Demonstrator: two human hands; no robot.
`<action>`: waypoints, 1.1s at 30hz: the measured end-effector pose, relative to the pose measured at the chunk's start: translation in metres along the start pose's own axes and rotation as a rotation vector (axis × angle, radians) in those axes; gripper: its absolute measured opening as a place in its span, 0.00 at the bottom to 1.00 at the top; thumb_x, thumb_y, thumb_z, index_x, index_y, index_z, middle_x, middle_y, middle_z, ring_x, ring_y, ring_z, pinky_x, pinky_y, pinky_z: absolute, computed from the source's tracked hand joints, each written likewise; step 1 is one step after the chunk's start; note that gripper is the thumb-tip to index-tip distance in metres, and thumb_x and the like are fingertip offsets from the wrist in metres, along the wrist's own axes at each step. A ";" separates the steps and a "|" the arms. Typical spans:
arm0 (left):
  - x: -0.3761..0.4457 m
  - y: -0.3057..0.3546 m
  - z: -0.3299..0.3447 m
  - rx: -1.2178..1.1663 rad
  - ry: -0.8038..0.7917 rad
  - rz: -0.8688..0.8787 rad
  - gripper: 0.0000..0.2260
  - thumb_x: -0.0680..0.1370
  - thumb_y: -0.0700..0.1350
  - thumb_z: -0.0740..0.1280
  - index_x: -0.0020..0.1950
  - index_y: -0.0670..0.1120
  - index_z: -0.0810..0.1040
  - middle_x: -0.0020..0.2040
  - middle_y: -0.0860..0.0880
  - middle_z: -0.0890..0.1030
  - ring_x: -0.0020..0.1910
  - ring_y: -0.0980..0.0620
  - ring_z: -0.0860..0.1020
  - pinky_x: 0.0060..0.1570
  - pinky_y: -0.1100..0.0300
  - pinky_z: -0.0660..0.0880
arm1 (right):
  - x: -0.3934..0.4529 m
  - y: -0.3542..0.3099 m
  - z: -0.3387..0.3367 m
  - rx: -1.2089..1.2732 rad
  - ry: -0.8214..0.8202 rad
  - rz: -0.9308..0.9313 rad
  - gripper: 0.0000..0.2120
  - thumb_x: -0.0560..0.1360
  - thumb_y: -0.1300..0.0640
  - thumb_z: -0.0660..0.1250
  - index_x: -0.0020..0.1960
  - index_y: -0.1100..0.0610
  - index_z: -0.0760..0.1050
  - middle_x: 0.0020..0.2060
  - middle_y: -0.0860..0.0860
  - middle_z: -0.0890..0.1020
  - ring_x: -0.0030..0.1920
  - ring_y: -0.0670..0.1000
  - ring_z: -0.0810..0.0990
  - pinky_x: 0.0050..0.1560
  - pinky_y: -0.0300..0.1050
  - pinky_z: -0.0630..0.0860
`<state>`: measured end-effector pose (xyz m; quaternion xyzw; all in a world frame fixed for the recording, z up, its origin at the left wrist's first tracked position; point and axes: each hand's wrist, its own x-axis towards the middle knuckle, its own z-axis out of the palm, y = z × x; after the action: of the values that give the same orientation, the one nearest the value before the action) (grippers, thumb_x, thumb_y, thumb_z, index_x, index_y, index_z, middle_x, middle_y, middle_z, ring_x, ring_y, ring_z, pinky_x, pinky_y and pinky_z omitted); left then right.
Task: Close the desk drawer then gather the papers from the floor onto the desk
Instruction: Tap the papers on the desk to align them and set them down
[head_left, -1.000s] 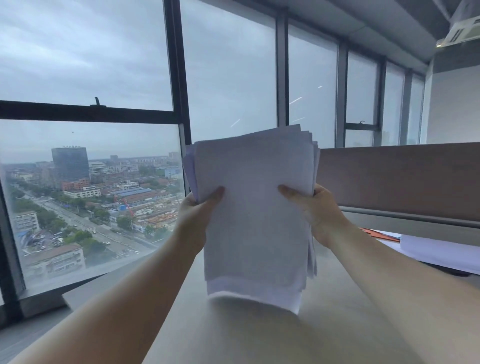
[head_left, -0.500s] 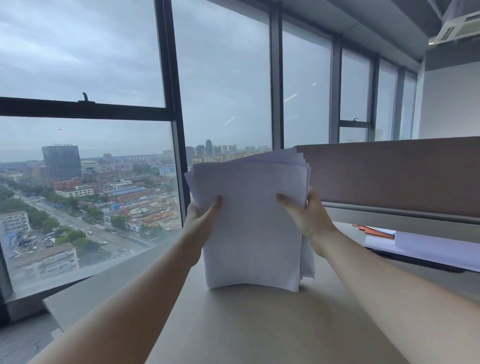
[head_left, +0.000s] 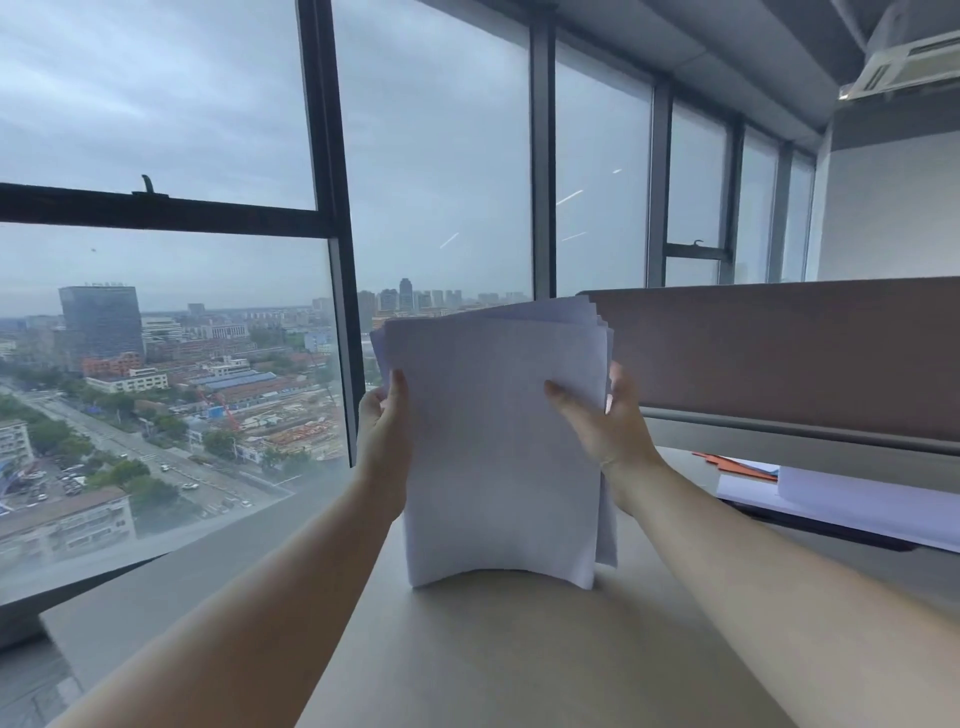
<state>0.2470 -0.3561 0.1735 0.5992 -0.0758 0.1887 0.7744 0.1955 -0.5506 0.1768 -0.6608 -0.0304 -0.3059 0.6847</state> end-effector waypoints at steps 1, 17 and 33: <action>0.002 -0.001 0.000 0.006 0.005 -0.001 0.16 0.78 0.61 0.56 0.49 0.49 0.67 0.39 0.51 0.70 0.37 0.54 0.69 0.39 0.58 0.66 | 0.000 0.001 -0.001 -0.013 -0.020 0.012 0.34 0.67 0.49 0.75 0.68 0.49 0.63 0.56 0.48 0.79 0.54 0.49 0.81 0.54 0.49 0.79; 0.020 0.015 0.013 0.100 -0.078 0.128 0.21 0.81 0.53 0.51 0.73 0.49 0.62 0.70 0.44 0.70 0.69 0.45 0.69 0.67 0.50 0.66 | 0.007 -0.003 0.007 -0.122 0.040 -0.038 0.30 0.70 0.43 0.70 0.69 0.44 0.62 0.61 0.49 0.76 0.63 0.51 0.74 0.61 0.48 0.72; -0.005 -0.048 -0.016 0.316 -0.174 0.226 0.34 0.75 0.36 0.65 0.75 0.57 0.55 0.64 0.52 0.71 0.62 0.49 0.72 0.62 0.52 0.71 | -0.008 0.032 -0.004 -0.277 -0.089 -0.016 0.30 0.70 0.59 0.72 0.67 0.49 0.63 0.55 0.47 0.77 0.54 0.52 0.78 0.53 0.44 0.73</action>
<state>0.2591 -0.3515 0.1243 0.7148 -0.1785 0.2317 0.6352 0.2029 -0.5530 0.1444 -0.7615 -0.0235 -0.2830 0.5826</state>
